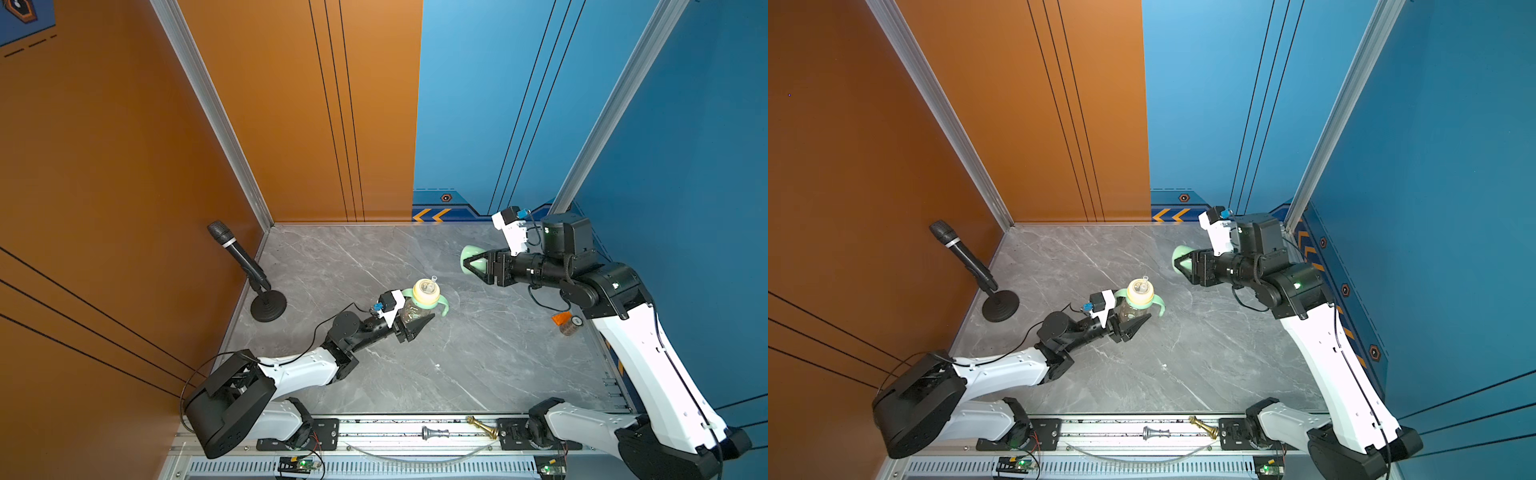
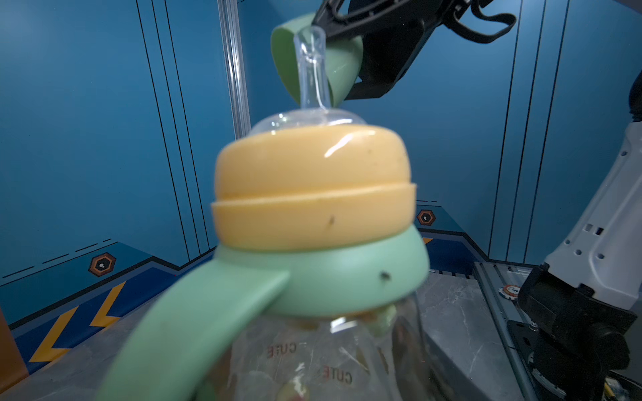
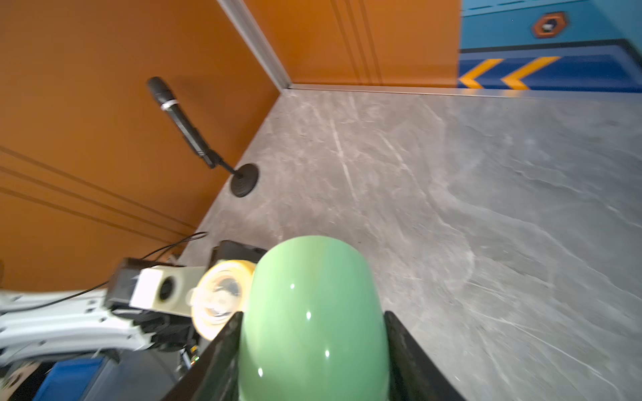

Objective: Assemble the baby bottles
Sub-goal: Close the lid on the baby bottle.

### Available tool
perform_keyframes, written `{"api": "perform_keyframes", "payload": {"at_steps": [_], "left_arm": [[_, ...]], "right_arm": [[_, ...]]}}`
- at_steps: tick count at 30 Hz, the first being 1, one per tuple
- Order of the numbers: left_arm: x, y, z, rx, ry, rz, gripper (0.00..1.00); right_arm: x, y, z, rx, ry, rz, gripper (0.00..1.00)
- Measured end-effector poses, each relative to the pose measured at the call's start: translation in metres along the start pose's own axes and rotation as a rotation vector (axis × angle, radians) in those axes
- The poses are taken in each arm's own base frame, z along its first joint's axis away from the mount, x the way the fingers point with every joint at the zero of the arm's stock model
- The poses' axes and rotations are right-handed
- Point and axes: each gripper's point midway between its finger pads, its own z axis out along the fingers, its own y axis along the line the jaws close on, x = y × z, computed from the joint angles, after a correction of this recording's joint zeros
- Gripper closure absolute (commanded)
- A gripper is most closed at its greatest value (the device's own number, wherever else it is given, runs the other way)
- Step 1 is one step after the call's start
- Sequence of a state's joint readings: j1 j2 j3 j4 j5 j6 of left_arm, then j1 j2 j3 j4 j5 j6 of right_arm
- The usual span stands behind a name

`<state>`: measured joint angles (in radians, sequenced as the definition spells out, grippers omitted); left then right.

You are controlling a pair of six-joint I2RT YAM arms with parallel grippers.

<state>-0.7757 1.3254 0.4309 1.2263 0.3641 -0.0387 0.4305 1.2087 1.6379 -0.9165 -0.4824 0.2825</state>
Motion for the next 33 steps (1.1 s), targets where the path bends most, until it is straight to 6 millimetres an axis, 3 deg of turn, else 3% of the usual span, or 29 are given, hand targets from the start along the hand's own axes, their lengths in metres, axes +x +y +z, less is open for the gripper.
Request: {"api": "perform_keyframes", "payload": {"at_steps": [3, 6, 13, 18, 33], "left_arm": [[0.004, 0.0, 0.001, 0.003, 0.017, 0.009, 0.96], [0.008, -0.001, 0.002, 0.007, 0.037, 0.014, 0.96], [0.012, -0.001, 0.001, 0.01, 0.063, 0.03, 0.96], [0.008, -0.003, 0.002, 0.021, 0.074, 0.068, 0.96], [0.022, -0.012, 0.004, 0.057, 0.169, 0.144, 0.97]], "right_arm": [[0.006, 0.028, 0.012, -0.093, 0.074, -0.041, 0.4], [0.019, 0.039, 0.027, -0.13, 0.156, -0.059, 0.41], [0.045, 0.034, 0.033, -0.11, 0.286, -0.067, 0.4], [0.051, 0.035, 0.028, -0.099, 0.327, -0.089, 0.4], [0.076, 0.034, 0.053, -0.08, 0.484, -0.168, 0.41]]}}
